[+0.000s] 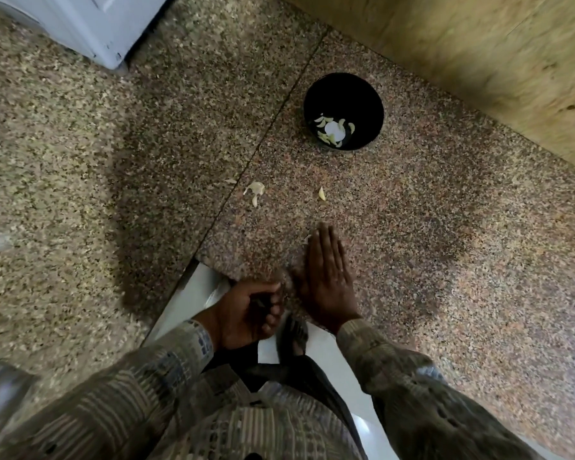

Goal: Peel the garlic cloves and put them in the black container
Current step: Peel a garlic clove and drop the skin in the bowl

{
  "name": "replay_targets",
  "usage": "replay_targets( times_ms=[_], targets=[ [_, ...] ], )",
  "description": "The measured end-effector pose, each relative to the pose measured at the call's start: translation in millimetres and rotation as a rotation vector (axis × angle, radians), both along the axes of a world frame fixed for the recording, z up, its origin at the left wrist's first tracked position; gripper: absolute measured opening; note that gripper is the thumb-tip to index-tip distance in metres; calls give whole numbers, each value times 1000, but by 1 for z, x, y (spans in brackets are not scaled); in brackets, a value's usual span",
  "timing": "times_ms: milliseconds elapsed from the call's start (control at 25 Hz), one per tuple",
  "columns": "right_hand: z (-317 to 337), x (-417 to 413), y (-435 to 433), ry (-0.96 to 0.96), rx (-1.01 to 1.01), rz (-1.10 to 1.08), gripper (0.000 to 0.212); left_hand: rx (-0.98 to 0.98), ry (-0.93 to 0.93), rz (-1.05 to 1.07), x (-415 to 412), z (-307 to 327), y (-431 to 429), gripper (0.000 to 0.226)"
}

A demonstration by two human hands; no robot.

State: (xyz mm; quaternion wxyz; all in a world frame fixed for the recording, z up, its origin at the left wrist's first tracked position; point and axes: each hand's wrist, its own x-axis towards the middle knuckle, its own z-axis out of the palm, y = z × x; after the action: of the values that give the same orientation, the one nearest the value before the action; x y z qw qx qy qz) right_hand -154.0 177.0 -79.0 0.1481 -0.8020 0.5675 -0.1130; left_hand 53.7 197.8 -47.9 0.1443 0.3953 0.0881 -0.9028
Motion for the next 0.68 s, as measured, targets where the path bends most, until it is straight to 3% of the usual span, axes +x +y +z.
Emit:
replay_targets(
  times_ms=[160,320,480,680],
  targets=[
    [10,-11,-60,-152,30,223,70,104,-137,103,-17,-20,48,25],
    [-5,-3,-95,-109,-33,451,64,73,-277,225,-48,-55,61,38],
    [-19,5,-54,-367,28,349,49,-28,-279,188,-74,-72,56,41],
    [-16,9,26,-480,129,373,42,-183,-344,205,-74,-71,62,44]
  ],
)
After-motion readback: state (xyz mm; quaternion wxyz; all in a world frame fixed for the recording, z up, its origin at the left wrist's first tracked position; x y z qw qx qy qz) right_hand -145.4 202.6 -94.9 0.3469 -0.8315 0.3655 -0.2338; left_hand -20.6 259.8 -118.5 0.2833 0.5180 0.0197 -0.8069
